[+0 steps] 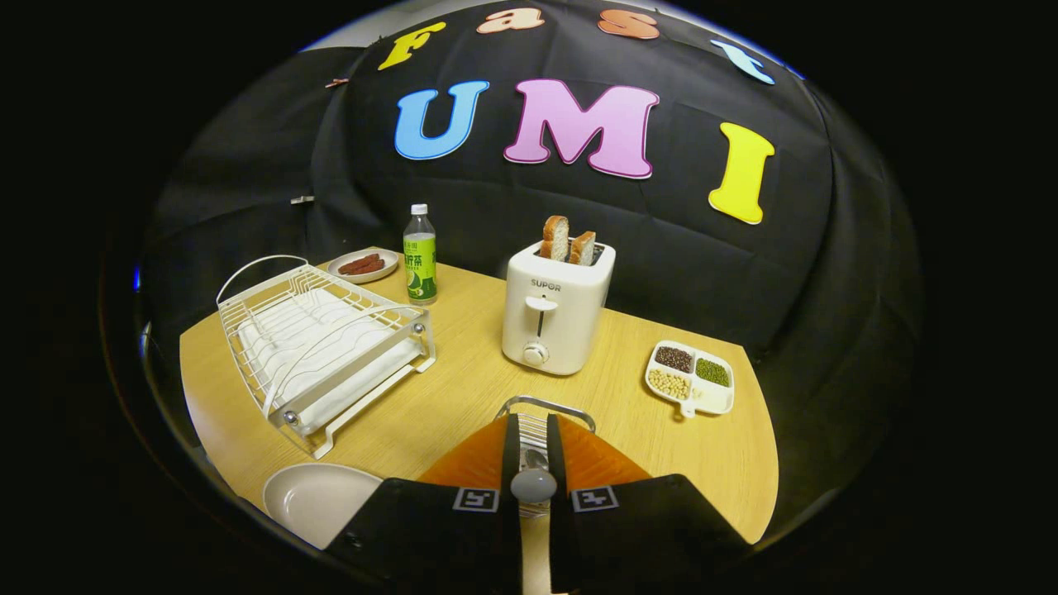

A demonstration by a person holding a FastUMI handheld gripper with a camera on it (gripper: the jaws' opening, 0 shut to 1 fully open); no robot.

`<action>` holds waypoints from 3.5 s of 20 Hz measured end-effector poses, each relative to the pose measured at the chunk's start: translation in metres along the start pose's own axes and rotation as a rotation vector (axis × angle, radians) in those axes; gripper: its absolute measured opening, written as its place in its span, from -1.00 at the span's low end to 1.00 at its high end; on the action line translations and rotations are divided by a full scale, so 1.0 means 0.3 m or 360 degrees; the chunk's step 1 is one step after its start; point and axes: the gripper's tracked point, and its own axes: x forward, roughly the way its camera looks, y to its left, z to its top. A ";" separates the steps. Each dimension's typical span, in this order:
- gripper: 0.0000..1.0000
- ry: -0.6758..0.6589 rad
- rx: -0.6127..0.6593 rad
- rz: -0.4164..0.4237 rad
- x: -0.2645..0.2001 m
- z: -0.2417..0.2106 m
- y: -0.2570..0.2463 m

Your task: Take the plate from the dish rack, then take the spoon from the basket and place it into the plate.

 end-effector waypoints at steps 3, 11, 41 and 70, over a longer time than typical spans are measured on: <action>-0.66 -0.0033 -0.0004 -0.0063 -0.046 0.071 -0.016; -0.66 -0.0093 -0.0015 -0.0263 -0.244 0.254 0.038; -0.62 0.0291 0.0040 -0.0178 -0.297 -0.166 0.476; 0.98 -0.0119 0.0566 -0.0061 -0.433 0.405 0.349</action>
